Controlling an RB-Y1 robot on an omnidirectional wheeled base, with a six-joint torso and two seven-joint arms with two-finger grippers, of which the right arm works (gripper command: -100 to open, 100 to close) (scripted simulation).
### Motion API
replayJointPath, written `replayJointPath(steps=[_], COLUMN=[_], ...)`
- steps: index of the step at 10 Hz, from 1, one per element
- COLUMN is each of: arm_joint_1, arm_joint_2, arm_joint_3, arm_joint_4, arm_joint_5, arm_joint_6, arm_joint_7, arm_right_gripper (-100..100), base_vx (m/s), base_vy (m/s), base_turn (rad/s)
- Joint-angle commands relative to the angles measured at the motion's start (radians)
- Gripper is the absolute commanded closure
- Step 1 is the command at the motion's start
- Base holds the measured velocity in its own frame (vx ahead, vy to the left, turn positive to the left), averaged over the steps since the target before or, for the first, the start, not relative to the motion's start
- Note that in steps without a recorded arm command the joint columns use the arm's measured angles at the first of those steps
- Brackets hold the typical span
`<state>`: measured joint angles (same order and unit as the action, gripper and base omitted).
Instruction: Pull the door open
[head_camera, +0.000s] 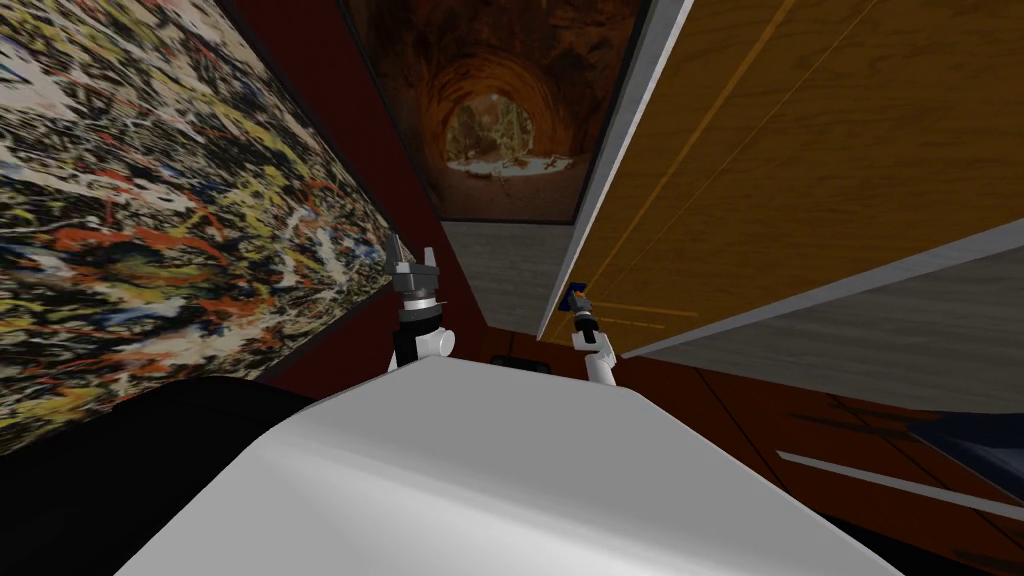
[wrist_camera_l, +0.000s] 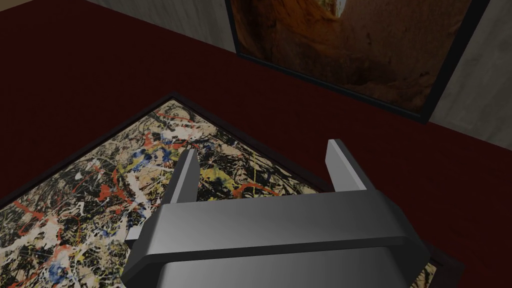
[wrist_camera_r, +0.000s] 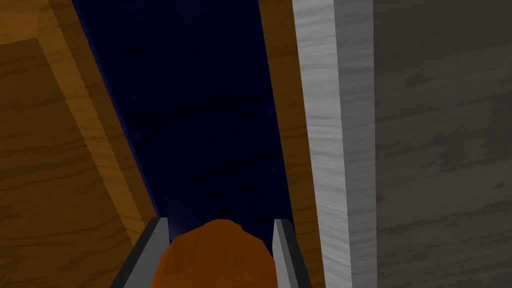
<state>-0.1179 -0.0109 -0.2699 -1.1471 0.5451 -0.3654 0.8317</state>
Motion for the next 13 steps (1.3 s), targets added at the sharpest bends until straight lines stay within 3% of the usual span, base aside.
replayJointPath(steps=[1,13], arm_joint_1=[0.006,0.071], arm_joint_2=[-0.004,-0.042], arm_joint_3=[-0.004,0.019], arm_joint_4=[-0.007,-0.059], arm_joint_5=[-0.009,-0.132], arm_joint_6=[-0.002,-0.002], arm_joint_7=[-0.031,-0.333], arm_right_gripper=[100,100], base_vx=[-0.028,-0.028], base_vy=[-0.009,-0.011], base_turn=[0.020,0.046])
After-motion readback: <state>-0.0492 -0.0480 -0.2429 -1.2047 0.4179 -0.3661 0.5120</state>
